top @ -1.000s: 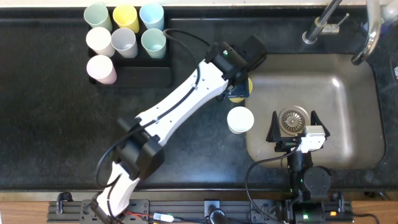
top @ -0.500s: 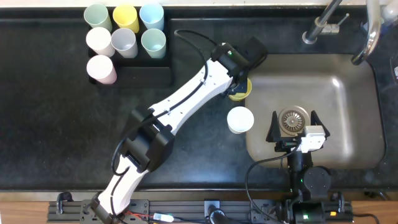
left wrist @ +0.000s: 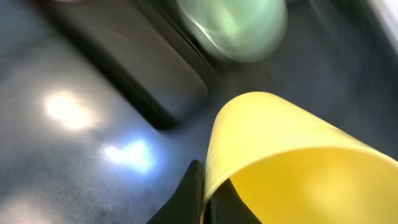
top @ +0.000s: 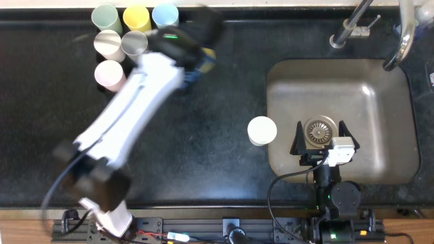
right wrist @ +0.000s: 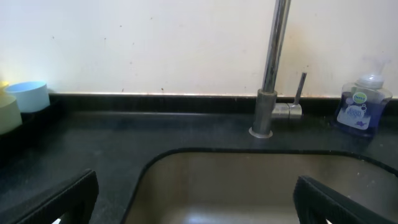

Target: Store Cups

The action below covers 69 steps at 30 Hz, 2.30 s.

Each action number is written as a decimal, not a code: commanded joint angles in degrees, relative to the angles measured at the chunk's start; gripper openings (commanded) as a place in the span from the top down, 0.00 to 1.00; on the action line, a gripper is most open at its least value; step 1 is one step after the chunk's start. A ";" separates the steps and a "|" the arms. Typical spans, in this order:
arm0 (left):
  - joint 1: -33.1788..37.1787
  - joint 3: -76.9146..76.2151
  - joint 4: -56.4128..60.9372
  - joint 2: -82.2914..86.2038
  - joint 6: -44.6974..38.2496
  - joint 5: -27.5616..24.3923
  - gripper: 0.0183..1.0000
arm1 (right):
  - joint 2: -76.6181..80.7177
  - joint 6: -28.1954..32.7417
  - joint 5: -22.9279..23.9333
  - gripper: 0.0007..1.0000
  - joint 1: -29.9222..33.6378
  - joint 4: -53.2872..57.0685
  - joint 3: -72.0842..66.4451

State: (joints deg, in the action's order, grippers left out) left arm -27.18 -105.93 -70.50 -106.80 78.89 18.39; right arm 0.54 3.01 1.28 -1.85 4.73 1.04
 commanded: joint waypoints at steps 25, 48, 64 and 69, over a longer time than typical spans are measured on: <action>17.22 15.30 3.30 -0.07 26.40 -8.92 0.98 | -0.24 -0.22 -0.63 0.00 0.37 -0.26 -0.74; 17.86 15.30 4.85 -3.80 26.40 -5.49 0.98 | -0.24 -0.22 -0.63 0.00 0.37 -0.26 -0.74; 17.90 15.43 4.85 -3.54 26.16 -4.94 0.77 | -0.24 -0.22 -0.63 0.00 0.37 -0.26 -0.74; 17.90 19.41 6.62 2.60 26.14 -2.25 0.55 | -0.24 -0.22 -0.63 0.00 0.37 -0.26 -0.74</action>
State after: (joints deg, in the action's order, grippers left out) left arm -9.69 -88.99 -64.29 -109.25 104.79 13.13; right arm 0.54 2.98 1.28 -1.85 4.73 1.04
